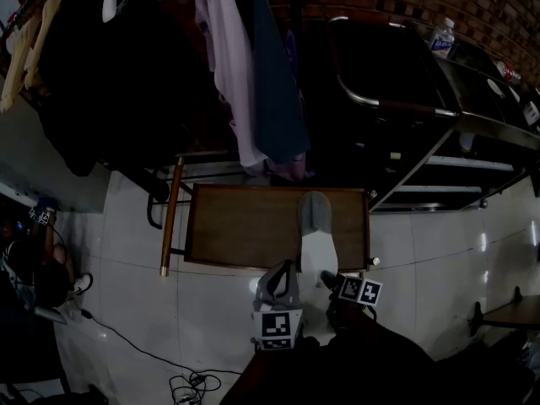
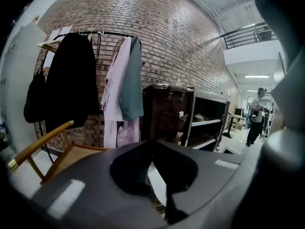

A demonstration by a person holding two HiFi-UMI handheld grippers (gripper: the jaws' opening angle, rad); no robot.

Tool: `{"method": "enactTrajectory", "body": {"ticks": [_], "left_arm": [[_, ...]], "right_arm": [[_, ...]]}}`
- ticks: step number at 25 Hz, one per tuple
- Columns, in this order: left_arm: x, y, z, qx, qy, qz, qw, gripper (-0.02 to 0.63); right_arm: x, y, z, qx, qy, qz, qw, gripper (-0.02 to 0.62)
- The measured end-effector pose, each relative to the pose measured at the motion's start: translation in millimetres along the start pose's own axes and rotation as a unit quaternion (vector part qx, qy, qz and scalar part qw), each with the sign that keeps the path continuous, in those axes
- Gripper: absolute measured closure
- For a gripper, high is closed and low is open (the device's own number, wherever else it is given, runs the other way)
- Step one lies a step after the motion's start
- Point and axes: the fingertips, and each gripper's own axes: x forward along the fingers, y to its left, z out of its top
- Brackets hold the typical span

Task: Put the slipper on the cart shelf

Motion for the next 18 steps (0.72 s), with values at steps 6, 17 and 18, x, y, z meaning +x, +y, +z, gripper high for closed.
{"method": "enactTrajectory", "body": {"ticks": [6, 17, 18], "left_arm": [[2.9, 3.8, 0.8, 0.003, 0.001, -0.009, 1.0, 0.594], [18.8, 2.9, 16.6, 0.007, -0.016, -0.025, 0.9995, 0.594], [21.5, 0.9, 20.6, 0.007, -0.019, -0.028, 0.9994, 0.594]], "right_arm": [[-0.6, 2.0, 0.1, -0.013, 0.004, -0.005, 1.0, 0.462], [-39.3, 40.2, 29.2, -0.099, -0.034, 0.007, 0.995, 0.552], [-47.5, 47.6, 36.7, -0.113, -0.048, 0.009, 0.992, 0.555]]}}
